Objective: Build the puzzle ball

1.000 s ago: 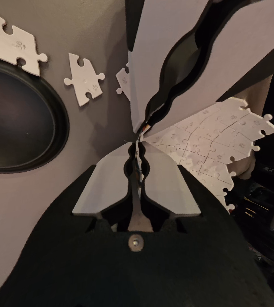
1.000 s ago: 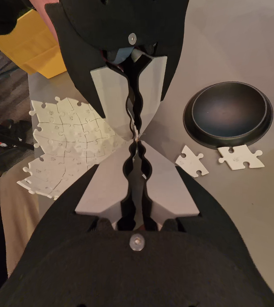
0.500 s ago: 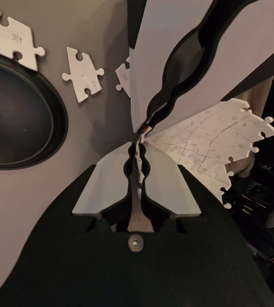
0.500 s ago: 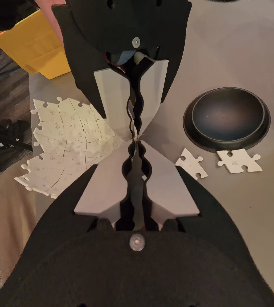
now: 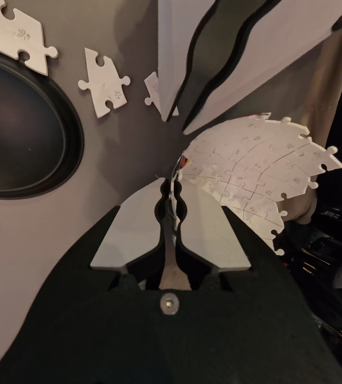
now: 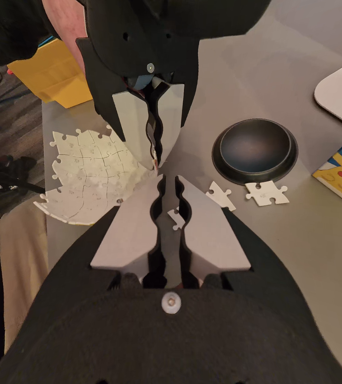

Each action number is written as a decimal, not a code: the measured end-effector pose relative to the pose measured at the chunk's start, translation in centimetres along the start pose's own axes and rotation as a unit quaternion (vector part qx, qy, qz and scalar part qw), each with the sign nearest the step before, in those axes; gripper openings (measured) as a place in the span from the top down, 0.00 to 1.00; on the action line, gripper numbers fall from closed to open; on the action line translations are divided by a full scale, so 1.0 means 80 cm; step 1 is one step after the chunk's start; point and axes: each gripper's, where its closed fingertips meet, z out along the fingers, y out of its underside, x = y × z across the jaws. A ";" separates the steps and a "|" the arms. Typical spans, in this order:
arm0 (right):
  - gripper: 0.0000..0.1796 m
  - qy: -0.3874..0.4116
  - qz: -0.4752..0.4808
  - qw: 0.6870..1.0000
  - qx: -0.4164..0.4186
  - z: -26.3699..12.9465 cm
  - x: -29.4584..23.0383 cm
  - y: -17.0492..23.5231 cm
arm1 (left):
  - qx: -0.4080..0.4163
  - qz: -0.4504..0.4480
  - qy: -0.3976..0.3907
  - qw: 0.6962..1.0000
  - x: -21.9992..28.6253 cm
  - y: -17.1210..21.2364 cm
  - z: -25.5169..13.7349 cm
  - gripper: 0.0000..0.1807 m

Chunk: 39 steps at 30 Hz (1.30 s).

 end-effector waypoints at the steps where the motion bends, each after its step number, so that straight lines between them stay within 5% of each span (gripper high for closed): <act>1: 0.96 0.001 -0.002 1.000 -0.001 -0.002 0.000 0.000 | 0.001 -0.002 -0.001 1.000 0.000 0.001 0.000 0.98; 10: 0.94 -0.018 -0.011 1.000 -0.014 -0.005 -0.007 0.005 | 0.010 -0.019 -0.008 1.000 0.007 0.021 -0.006 0.97; 21: 0.88 -0.118 0.042 0.988 -0.091 0.046 -0.049 0.015 | -0.003 -0.036 -0.044 0.998 0.014 0.034 -0.009 0.97; 39: 0.97 -0.131 0.055 0.984 -0.107 0.069 -0.053 0.013 | 0.017 -0.062 -0.045 0.997 0.009 0.039 -0.012 0.97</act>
